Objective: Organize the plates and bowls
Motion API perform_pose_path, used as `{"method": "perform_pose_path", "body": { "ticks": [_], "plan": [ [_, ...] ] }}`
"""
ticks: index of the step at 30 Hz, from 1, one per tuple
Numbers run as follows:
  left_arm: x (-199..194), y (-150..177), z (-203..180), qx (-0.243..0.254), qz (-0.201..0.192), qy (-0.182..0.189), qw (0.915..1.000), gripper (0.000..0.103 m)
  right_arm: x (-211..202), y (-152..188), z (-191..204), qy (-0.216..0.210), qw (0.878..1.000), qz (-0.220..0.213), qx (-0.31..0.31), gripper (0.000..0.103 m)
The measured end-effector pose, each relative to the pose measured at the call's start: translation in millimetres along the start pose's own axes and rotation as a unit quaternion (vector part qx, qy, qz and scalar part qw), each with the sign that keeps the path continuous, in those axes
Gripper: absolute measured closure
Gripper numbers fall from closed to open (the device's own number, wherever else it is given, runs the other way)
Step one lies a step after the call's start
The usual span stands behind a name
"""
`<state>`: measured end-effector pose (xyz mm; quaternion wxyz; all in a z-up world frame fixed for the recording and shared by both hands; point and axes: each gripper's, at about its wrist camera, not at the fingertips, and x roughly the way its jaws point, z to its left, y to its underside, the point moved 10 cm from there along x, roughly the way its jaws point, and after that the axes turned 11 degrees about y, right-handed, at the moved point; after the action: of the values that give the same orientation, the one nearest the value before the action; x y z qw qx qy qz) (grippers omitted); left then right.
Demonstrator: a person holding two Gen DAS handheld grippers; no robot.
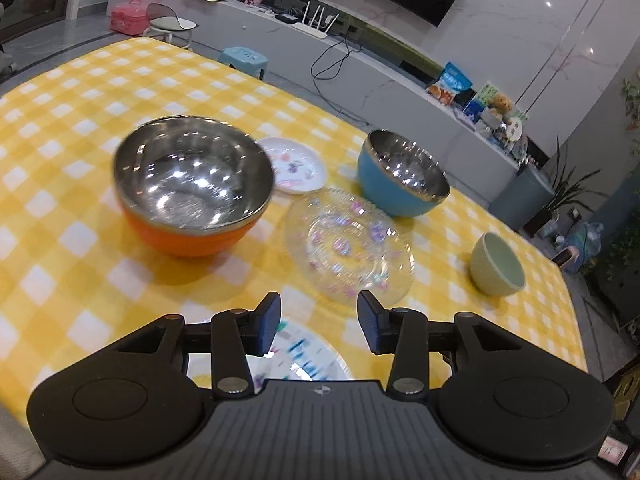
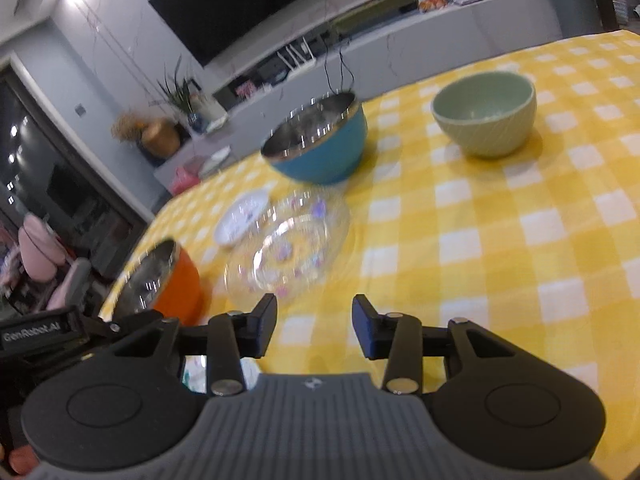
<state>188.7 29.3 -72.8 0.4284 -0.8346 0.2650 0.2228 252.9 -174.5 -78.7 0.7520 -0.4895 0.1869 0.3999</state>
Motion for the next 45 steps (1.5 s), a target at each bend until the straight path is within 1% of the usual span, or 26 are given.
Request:
{"method": "perform_pose_path", "body": {
  "ticks": [2,4,6,11,14,18,20,23,25,27,28,29,30,31,32,35,40,42,45],
  "plan": [
    [8.4,-3.5,0.8,-0.017,-0.007,0.010,0.9998,0.053,5.0,-5.9,-1.0,-0.007,1.000,-0.006,0.010,0.061],
    [17.8,-6.1,2.6,-0.023,-0.008,0.009,0.9997,0.053,10.8,-10.7,-2.0,-0.016,1.000,-0.007,0.018,0.061],
    [28.1,-9.0,3.5,-0.018,-0.006,-0.001,0.9998,0.053,16.6,-14.4,-3.4,-0.019,1.000,-0.004,0.025,0.061],
    [46.4,-17.1,10.1,-0.001,-0.015,-0.028,0.9995,0.053,33.9,-23.4,-7.4,-0.009,1.000,-0.001,0.029,0.062],
    [53.2,-20.2,19.2,-0.009,-0.018,-0.041,0.9989,0.053,45.8,-26.5,-9.4,-0.010,0.999,0.009,0.045,0.064],
    [61.8,-20.8,31.5,0.005,-0.022,-0.066,0.9976,0.053,60.2,-26.5,-10.2,-0.015,0.998,0.025,0.064,0.071],
    [66.4,-18.6,37.7,0.002,-0.017,-0.071,0.9973,0.057,65.1,-26.3,-9.1,-0.015,0.997,0.030,0.070,0.071],
    [72.4,-15.1,44.0,-0.007,-0.010,-0.066,0.9977,0.062,72.9,-27.4,-7.7,-0.013,0.997,0.033,0.070,0.072],
    [73.1,-15.2,46.2,-0.008,-0.014,-0.063,0.9979,0.066,76.7,-26.0,-7.7,-0.008,0.997,0.037,0.070,0.079],
    [74.2,-16.3,46.6,-0.002,-0.012,-0.054,0.9984,0.072,79.6,-24.3,-7.8,-0.013,0.996,0.043,0.077,0.086],
    [75.0,-16.9,45.8,-0.001,-0.012,-0.048,0.9988,0.079,80.6,-23.1,-7.6,-0.016,0.996,0.046,0.079,0.088],
    [74.9,-17.5,44.6,0.002,-0.012,-0.043,0.9990,0.084,80.5,-22.5,-7.9,-0.017,0.995,0.047,0.081,0.092],
    [74.7,-17.7,42.7,0.008,-0.012,-0.043,0.9990,0.086,80.5,-22.0,-8.4,-0.016,0.995,0.046,0.083,0.094],
    [74.6,-17.7,40.2,0.017,-0.013,-0.042,0.9989,0.092,80.8,-21.9,-9.2,-0.015,0.995,0.045,0.084,0.095],
    [75.4,-17.5,37.6,0.025,-0.012,-0.041,0.9988,0.094,79.4,-21.6,-9.2,-0.015,0.995,0.044,0.085,0.096],
    [77.6,-16.8,33.7,0.037,-0.011,-0.044,0.9983,0.094,77.7,-21.3,-10.2,-0.013,0.995,0.045,0.089,0.097],
    [76.4,-12.2,29.8,0.014,0.009,-0.011,0.9998,0.096,68.3,-20.0,-19.3,0.017,0.993,0.054,0.104,0.098],
    [76.2,-8.0,25.1,0.020,0.019,-0.003,0.9996,0.096,62.3,-18.2,-24.4,0.030,0.992,0.059,0.111,0.098],
    [78.5,-3.1,17.6,0.031,0.032,0.007,0.9990,0.095,55.5,-17.5,-31.3,0.047,0.991,0.051,0.112,0.098]
  ]
}}
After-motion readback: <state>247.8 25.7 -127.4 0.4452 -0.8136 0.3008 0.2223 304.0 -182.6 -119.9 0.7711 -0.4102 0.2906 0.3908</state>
